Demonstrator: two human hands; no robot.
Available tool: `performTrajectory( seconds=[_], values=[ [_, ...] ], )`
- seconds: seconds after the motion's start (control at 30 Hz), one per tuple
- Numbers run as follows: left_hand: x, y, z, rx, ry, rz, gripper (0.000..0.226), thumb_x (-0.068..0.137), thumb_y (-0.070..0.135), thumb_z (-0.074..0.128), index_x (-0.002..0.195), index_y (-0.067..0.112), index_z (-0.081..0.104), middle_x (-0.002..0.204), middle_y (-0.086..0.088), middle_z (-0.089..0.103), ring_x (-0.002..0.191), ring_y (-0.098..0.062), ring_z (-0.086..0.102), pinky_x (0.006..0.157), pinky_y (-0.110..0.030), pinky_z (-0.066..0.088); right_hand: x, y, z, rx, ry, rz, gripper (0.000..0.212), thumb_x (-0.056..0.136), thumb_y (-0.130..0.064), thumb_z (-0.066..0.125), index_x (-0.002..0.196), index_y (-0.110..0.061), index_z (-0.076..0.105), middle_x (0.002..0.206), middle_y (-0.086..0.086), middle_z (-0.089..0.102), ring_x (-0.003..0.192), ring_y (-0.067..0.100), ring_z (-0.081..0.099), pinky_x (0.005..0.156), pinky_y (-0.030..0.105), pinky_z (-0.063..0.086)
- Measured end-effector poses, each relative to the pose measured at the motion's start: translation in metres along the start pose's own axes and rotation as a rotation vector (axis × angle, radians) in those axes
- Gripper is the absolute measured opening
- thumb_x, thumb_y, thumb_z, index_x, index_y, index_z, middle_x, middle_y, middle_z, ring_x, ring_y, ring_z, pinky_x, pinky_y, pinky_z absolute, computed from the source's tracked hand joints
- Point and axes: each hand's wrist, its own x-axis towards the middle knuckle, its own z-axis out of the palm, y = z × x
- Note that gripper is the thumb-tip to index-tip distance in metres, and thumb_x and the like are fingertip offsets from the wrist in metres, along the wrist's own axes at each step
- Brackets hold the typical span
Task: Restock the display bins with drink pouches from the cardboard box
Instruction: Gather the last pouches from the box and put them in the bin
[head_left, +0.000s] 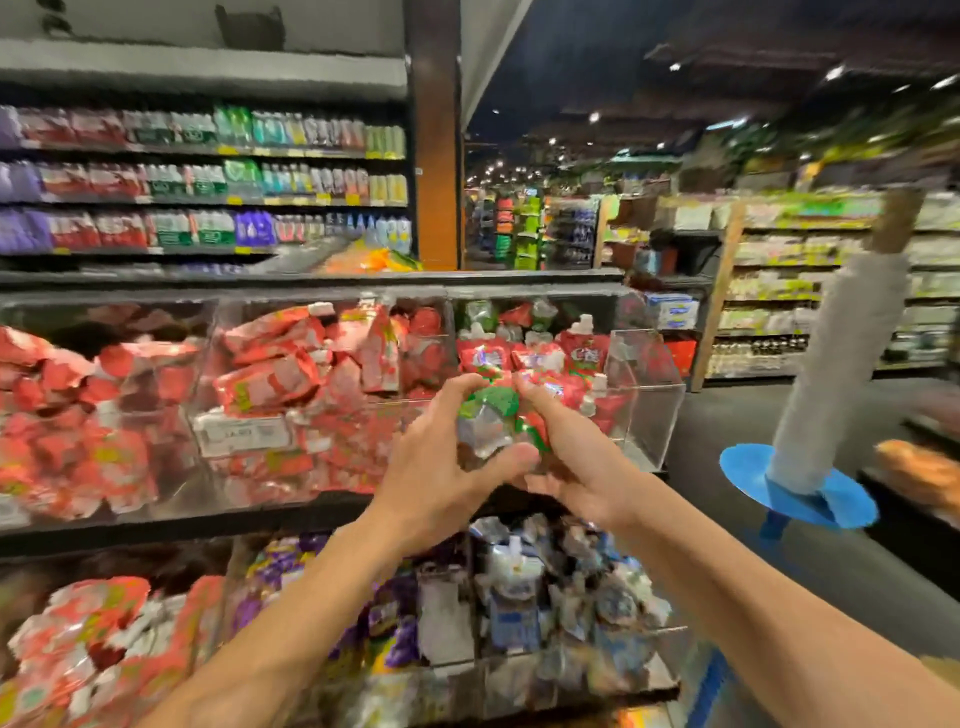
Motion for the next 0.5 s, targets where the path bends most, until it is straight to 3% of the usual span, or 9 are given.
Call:
performTrajectory(
  seconds=[0.1,0.2,0.27,0.33,0.37,0.43,0.5],
  values=[
    [0.015,-0.002,0.02,-0.137,-0.129,0.004,0.036,0.087,0.059,0.047,0.121,0.064,0.036,0.123,0.032,0.051,0.11,0.011,0.05,0.088,-0.018,0.038,0.015,-0.008,-0.016,-0.029,0.107,-0.025,0.044,0.092,-0.053,0.06,0.117,-0.019,0.068,0.098,0.001,0.076,0.076,0.014,0.07,0.061,0.029,0.055],
    [0.034,-0.003,0.029,-0.114,-0.145,0.057,0.037,0.094,0.053,0.04,0.131,0.049,0.04,0.128,0.017,0.053,0.11,0.01,0.05,0.093,-0.022,0.038,0.025,-0.018,-0.031,-0.092,0.123,-0.072,0.039,0.094,-0.051,0.052,0.109,-0.018,0.069,0.09,0.002,0.073,0.066,0.013,0.067,0.053,0.027,0.051],
    [0.05,-0.007,0.034,-0.01,-0.154,0.131,0.046,0.096,0.052,0.043,0.14,0.037,0.043,0.148,0.012,0.044,0.135,0.001,0.04,0.112,-0.027,0.033,0.034,-0.027,-0.045,-0.109,0.12,-0.101,0.035,0.096,-0.044,0.043,0.099,-0.019,0.068,0.087,0.004,0.069,0.067,0.015,0.064,0.053,0.028,0.051],
    [0.067,-0.011,0.036,0.124,-0.155,0.193,0.048,0.1,0.05,0.045,0.146,0.035,0.043,0.159,0.011,0.032,0.144,-0.005,0.028,0.116,-0.028,0.024,0.046,-0.039,-0.059,-0.157,0.091,-0.113,0.032,0.092,-0.038,0.043,0.104,-0.016,0.063,0.092,0.01,0.065,0.074,0.021,0.063,0.062,0.039,0.055],
    [0.074,-0.012,0.038,0.183,-0.134,0.224,0.048,0.1,0.048,0.047,0.146,0.035,0.045,0.158,0.009,0.031,0.142,-0.008,0.031,0.113,-0.028,0.025,0.054,-0.045,-0.067,-0.197,0.092,-0.11,0.032,0.092,-0.036,0.046,0.107,-0.013,0.063,0.094,0.012,0.065,0.077,0.024,0.062,0.067,0.044,0.055],
    [0.089,-0.017,0.041,0.259,-0.063,0.294,0.044,0.099,0.038,0.055,0.142,0.029,0.054,0.153,0.001,0.035,0.125,-0.016,0.045,0.106,-0.031,0.035,0.066,-0.059,-0.079,-0.288,0.105,-0.133,0.027,0.097,-0.031,0.053,0.109,-0.01,0.064,0.095,0.012,0.068,0.08,0.028,0.062,0.064,0.04,0.051],
    [0.104,-0.024,0.047,0.314,0.004,0.322,0.041,0.096,0.026,0.063,0.138,0.023,0.06,0.148,-0.008,0.04,0.116,-0.021,0.051,0.102,-0.038,0.045,0.077,-0.073,-0.09,-0.401,0.106,-0.19,0.024,0.099,-0.026,0.06,0.114,-0.009,0.065,0.099,0.008,0.073,0.084,0.025,0.069,0.067,0.036,0.057]
  ],
)
